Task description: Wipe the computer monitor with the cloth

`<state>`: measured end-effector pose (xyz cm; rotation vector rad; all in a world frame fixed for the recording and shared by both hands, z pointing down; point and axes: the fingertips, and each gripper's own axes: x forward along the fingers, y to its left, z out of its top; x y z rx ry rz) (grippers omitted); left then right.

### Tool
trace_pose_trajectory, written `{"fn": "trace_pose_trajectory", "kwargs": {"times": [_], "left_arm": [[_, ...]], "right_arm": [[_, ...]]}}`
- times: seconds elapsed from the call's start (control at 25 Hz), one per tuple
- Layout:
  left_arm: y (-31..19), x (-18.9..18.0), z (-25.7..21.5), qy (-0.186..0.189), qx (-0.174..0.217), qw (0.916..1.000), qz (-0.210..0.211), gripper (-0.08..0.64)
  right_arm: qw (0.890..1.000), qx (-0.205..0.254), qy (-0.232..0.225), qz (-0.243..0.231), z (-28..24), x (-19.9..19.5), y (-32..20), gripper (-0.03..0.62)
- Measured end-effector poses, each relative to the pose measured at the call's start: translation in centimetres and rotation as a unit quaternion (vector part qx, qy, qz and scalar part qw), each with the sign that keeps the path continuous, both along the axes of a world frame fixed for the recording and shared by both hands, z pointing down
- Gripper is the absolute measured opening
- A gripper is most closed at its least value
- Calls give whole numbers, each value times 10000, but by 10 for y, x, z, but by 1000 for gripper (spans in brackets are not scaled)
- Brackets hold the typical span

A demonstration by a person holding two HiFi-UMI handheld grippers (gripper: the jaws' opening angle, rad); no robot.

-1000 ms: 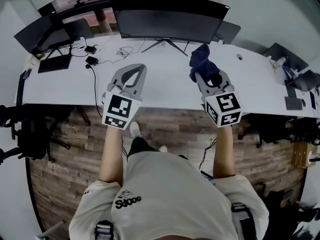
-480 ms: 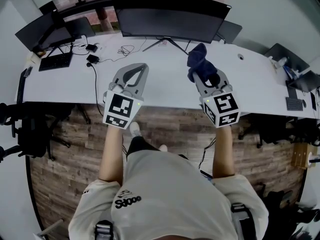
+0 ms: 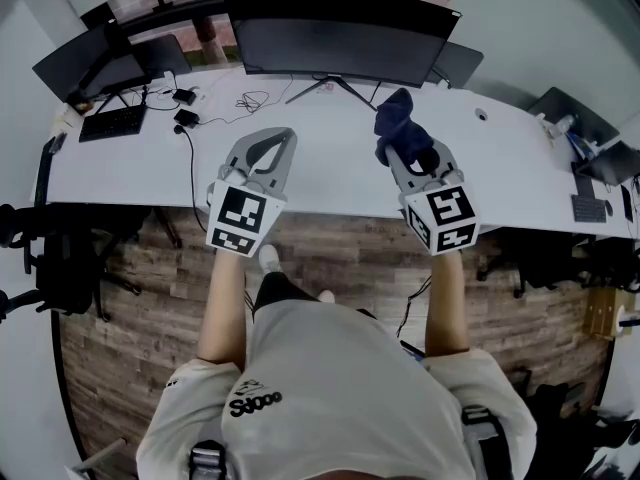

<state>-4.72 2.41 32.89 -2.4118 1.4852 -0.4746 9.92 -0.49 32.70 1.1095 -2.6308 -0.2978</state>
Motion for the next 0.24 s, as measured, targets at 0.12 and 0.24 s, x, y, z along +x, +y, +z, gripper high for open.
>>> {"fn": "trace_pose_trajectory", "kwargs": {"times": [0.12, 0.24], "left_arm": [[0, 1, 0, 6, -4, 10000, 6, 17], [-1, 2, 1, 4, -5, 10000, 8, 17]], "right_arm": [[10000, -15, -5, 14, 1, 2, -1, 86], [10000, -27, -14, 20, 2, 3, -1, 84]]}}
